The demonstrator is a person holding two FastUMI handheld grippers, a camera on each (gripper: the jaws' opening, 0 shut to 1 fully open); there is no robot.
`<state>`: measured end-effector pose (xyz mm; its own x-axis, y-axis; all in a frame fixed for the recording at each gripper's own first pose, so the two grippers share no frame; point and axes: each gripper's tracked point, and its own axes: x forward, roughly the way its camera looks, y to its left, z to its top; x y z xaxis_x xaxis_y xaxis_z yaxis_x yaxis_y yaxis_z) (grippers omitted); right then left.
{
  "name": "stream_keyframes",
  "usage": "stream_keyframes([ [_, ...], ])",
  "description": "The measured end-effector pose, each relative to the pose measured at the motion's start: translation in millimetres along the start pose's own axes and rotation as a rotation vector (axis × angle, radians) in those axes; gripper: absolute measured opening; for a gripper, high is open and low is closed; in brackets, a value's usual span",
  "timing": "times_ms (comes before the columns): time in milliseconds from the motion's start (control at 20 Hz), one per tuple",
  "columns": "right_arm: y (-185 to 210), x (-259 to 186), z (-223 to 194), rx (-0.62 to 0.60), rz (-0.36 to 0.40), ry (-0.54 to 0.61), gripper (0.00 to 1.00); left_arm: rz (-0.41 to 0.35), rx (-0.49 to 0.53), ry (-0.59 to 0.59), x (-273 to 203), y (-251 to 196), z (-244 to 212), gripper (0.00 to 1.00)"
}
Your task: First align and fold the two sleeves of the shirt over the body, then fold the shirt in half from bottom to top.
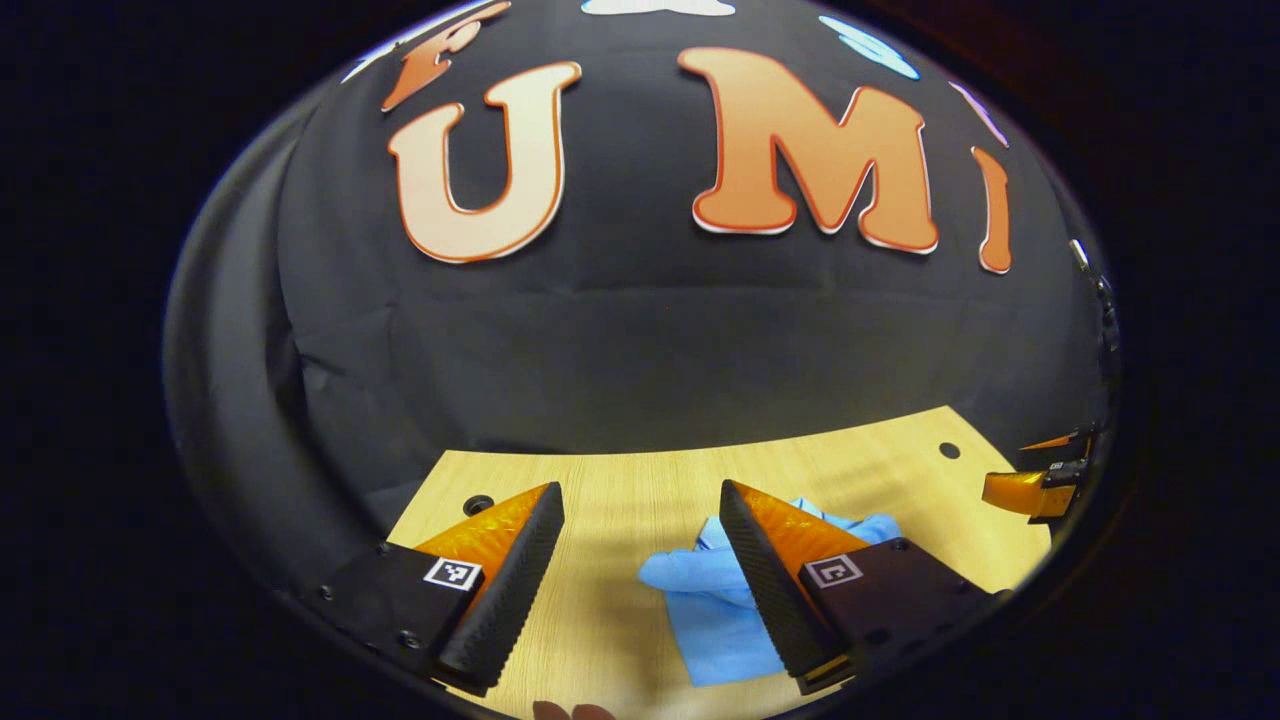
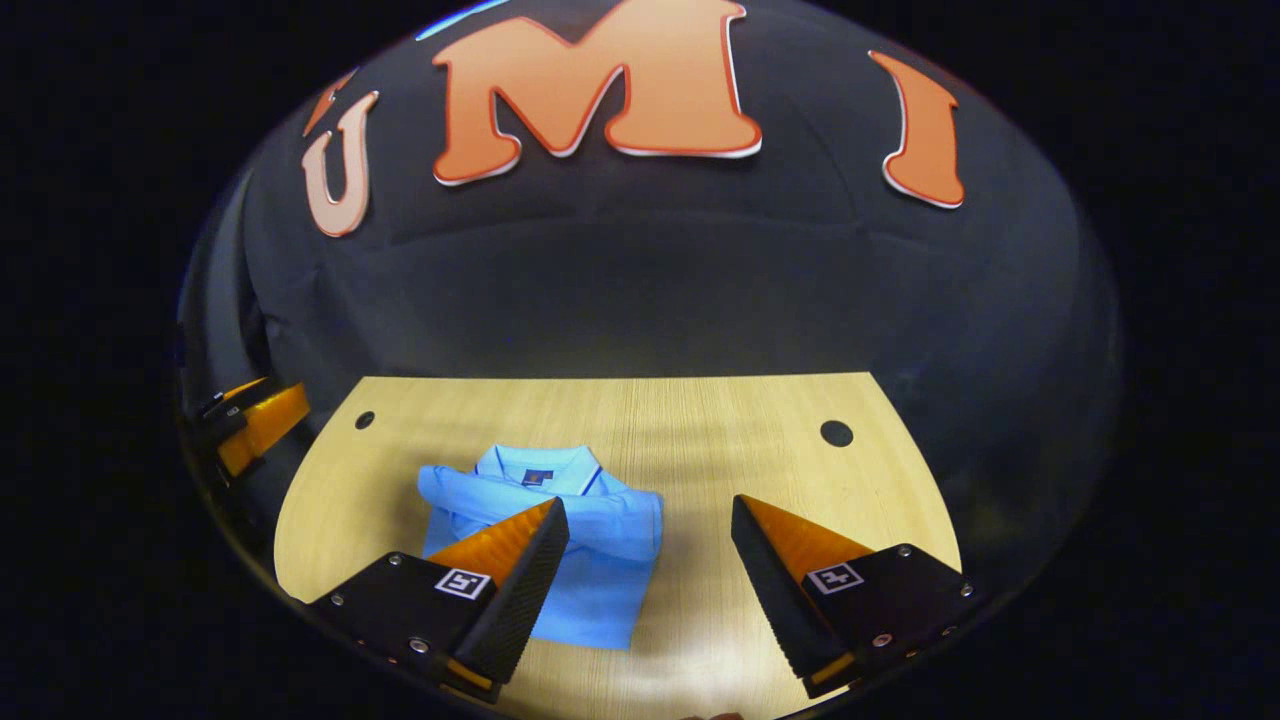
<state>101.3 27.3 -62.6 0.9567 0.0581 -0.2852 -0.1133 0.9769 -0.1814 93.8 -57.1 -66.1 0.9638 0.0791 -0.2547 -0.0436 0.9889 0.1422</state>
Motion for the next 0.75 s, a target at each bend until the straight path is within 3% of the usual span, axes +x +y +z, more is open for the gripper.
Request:
stream_keyframes([
  [400, -12, -86, -35, 0.095, 0.012, -0.132, 0.99, 0.045, -0.029, -0.087, -92, 15, -28, 1.00],
  [750, -28, -96, -51, 0.097, 0.019, -0.132, 0.99, 0.083, -0.048, -0.077, -110, 22, -38, 1.00],
])
